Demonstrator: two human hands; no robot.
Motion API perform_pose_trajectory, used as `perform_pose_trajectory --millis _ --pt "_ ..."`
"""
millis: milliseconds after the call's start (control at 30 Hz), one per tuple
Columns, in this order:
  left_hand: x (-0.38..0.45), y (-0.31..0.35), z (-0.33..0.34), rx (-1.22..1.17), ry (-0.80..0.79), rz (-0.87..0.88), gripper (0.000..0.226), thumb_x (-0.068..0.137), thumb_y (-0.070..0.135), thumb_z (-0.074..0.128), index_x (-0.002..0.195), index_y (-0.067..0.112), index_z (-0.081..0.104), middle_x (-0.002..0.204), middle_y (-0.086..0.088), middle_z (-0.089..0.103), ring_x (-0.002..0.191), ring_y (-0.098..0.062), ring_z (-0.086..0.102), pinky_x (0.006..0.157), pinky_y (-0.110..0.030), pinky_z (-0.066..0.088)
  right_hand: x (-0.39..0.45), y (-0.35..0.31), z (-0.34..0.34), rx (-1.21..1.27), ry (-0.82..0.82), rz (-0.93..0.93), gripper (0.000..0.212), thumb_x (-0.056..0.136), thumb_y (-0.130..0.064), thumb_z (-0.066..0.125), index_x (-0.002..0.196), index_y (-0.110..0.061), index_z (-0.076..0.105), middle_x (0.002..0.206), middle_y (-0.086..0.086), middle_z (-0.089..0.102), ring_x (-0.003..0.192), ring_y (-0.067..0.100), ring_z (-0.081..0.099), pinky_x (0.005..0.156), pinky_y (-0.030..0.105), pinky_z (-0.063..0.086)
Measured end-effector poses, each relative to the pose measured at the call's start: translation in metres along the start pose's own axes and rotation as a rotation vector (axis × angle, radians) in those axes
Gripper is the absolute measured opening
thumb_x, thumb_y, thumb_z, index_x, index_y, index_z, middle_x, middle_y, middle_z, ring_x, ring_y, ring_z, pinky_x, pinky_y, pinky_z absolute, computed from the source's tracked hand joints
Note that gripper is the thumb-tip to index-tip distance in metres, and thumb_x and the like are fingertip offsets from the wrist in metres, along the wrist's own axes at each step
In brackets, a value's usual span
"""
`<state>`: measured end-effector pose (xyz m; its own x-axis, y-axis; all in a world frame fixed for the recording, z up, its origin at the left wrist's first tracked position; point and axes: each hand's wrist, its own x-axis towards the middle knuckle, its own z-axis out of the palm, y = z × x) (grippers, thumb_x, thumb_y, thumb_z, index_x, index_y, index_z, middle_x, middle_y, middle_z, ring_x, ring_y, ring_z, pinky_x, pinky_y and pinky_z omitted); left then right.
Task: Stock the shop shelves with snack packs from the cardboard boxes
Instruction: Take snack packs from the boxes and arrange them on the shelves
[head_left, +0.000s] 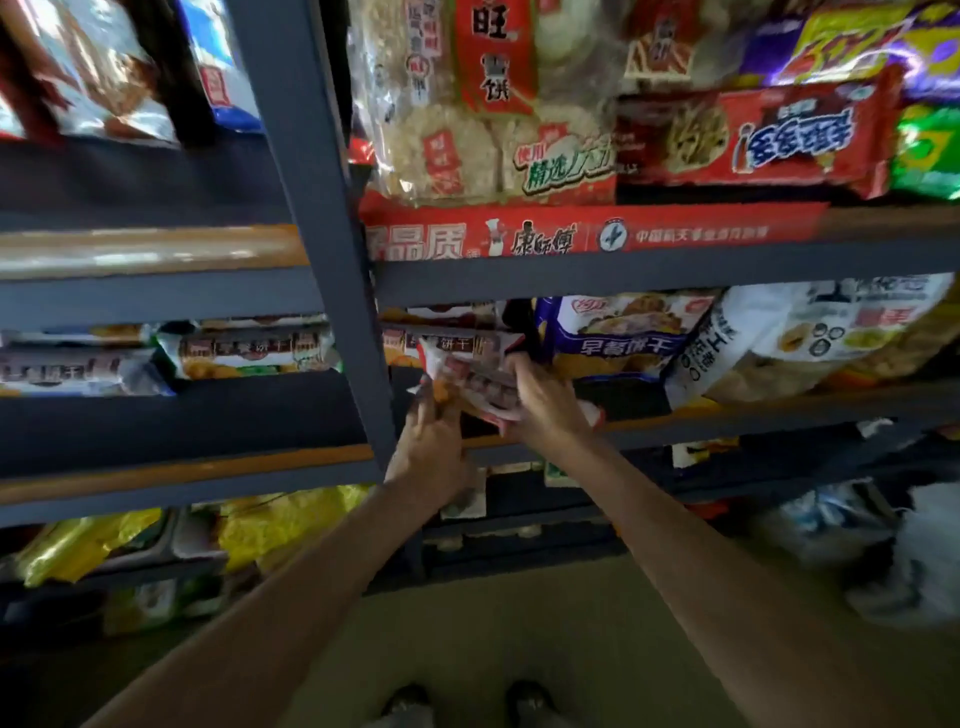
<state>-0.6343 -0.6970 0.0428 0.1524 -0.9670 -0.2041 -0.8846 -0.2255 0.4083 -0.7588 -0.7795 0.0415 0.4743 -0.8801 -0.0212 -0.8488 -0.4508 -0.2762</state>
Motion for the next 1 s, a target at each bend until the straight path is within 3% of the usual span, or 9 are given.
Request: perform_pose_trajectory --millis 100,167,267,367,500,600,700,833,1000 --pt "0.011 0.011 0.016 -0.077 0.061 -0.183 0.066 0.09 0.017 0.054 0.145 0.007 0.021 0.153 -0.018 0.007 0.141 -0.032 0.015 0.111 -0.036 0.021 0.035 -0.013 0.016 -0.17 0.025 -0.178 0.061 0.086 -0.005 0.056 0.14 -0.011 0.028 0.138 0.02 0.039 0.12 0.039 0.046 0.095 0.043 0.038" --pt "0.025 0.01 0.026 -0.044 0.093 -0.227 0.063 0.091 0.014 0.051 0.146 0.006 0.021 0.155 -0.017 -0.003 0.144 -0.029 0.005 0.113 -0.035 0.02 0.058 -0.017 0.027 -0.174 -0.01 -0.262 0.057 0.088 -0.004 0.052 0.14 -0.014 0.028 0.138 0.017 0.043 0.122 0.041 0.042 0.098 0.049 0.04" --pt "0.049 0.005 0.032 -0.076 0.154 -0.3 0.056 0.091 0.011 0.048 0.143 0.006 0.028 0.156 -0.015 0.0 0.144 -0.027 0.006 0.112 -0.036 0.026 0.085 -0.012 0.034 -0.121 -0.002 -0.401 0.061 0.084 -0.018 0.065 0.136 -0.016 0.032 0.135 0.011 0.05 0.117 0.039 0.051 0.093 0.052 0.044" --pt "0.06 0.005 0.034 -0.11 0.19 -0.314 0.052 0.089 0.011 0.049 0.137 0.0 0.032 0.151 -0.016 0.019 0.141 -0.029 0.016 0.11 -0.036 0.027 0.097 -0.001 0.04 -0.154 0.02 -0.555 0.071 0.077 -0.011 0.071 0.137 -0.009 0.033 0.138 0.014 0.047 0.121 0.036 0.049 0.097 0.047 0.041" --pt "0.044 0.005 0.043 -0.182 0.217 -0.273 0.055 0.087 0.008 0.053 0.138 0.002 0.032 0.141 -0.016 0.035 0.13 -0.032 0.034 0.103 -0.038 0.031 0.086 0.014 0.043 -0.207 0.043 -0.515 0.078 0.08 -0.017 0.071 0.143 -0.009 0.026 0.144 0.011 0.039 0.133 0.031 0.033 0.111 0.043 0.024" --pt "0.011 0.008 0.047 -0.113 0.331 -0.148 0.057 0.084 0.003 0.053 0.139 0.006 0.036 0.14 -0.013 0.04 0.125 -0.033 0.04 0.102 -0.038 0.035 0.064 0.021 0.028 -0.069 0.112 -0.437 0.068 0.082 -0.014 0.067 0.14 -0.01 0.032 0.14 0.013 0.039 0.131 0.03 0.035 0.108 0.042 0.031" --pt "-0.031 0.002 0.053 -0.06 0.417 -0.024 0.043 0.081 0.009 0.044 0.123 0.003 0.053 0.12 -0.015 0.054 0.105 -0.034 0.053 0.092 -0.036 0.042 0.032 0.016 0.015 0.172 0.272 -0.4 0.056 0.08 -0.008 0.063 0.132 -0.005 0.042 0.133 0.017 0.045 0.126 0.032 0.041 0.104 0.045 0.038" --pt "-0.086 -0.035 0.056 -0.072 0.385 -0.151 0.045 0.077 0.022 0.031 0.11 0.006 0.056 0.108 -0.012 0.058 0.092 -0.031 0.056 0.08 -0.037 0.046 -0.013 -0.029 0.008 0.422 0.337 -0.625 0.039 0.081 0.0 0.053 0.119 -0.006 0.049 0.117 0.012 0.053 0.114 0.024 0.049 0.097 0.037 0.043" --pt "-0.16 -0.111 0.04 -0.13 0.438 -0.416 0.039 0.067 0.013 0.055 0.106 0.014 0.055 0.102 -0.015 0.061 0.082 -0.039 0.062 0.067 -0.041 0.055 -0.048 -0.138 0.035 0.327 0.182 -0.997 0.036 0.08 -0.004 0.05 0.116 -0.008 0.05 0.109 0.009 0.055 0.102 0.022 0.045 0.089 0.03 0.039"
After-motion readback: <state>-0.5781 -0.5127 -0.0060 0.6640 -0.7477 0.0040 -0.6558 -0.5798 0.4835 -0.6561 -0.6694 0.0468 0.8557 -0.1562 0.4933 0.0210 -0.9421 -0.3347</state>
